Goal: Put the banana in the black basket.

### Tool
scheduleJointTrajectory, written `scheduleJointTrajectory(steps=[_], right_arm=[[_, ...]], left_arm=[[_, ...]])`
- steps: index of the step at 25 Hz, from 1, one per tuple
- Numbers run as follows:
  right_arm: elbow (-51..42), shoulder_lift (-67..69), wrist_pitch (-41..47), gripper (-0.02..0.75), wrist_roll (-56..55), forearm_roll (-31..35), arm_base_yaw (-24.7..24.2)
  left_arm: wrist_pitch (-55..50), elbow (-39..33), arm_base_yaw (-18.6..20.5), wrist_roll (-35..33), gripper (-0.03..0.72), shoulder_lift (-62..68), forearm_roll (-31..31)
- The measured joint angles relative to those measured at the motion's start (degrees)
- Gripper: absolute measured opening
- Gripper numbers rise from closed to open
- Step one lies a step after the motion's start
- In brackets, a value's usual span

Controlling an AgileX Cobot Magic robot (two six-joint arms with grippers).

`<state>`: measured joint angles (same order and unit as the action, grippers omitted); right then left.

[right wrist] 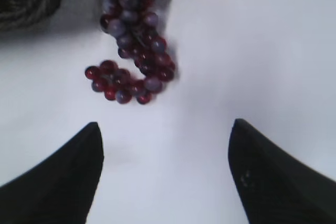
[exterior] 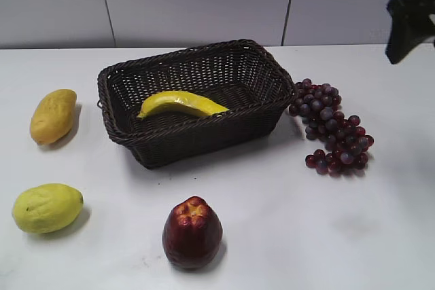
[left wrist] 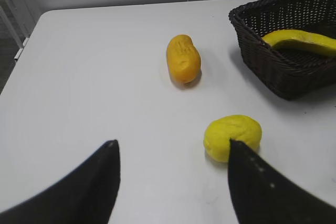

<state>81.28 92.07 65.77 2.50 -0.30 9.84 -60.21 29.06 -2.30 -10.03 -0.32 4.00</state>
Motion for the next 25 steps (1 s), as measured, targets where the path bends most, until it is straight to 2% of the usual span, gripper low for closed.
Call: scheduleJointTrajectory(steps=[12, 20, 25], right_arm=[[-32.2, -33.4, -7.7, 0.591, -1.8, 0.9, -0.8], [-46.5, -57.1, -8.9, 0.591, -1.8, 0.3, -0.8], [-51.7, -68.7, -7.8, 0.591, -1.8, -0.5, -0.8]], left_arm=[[0.0, 0.0, 0.0, 0.0, 0.482, 0.0, 0.0], [0.0, 0.0, 0.0, 0.0, 0.482, 0.0, 0.0], [0.0, 0.0, 0.0, 0.0, 0.482, 0.0, 0.0]])
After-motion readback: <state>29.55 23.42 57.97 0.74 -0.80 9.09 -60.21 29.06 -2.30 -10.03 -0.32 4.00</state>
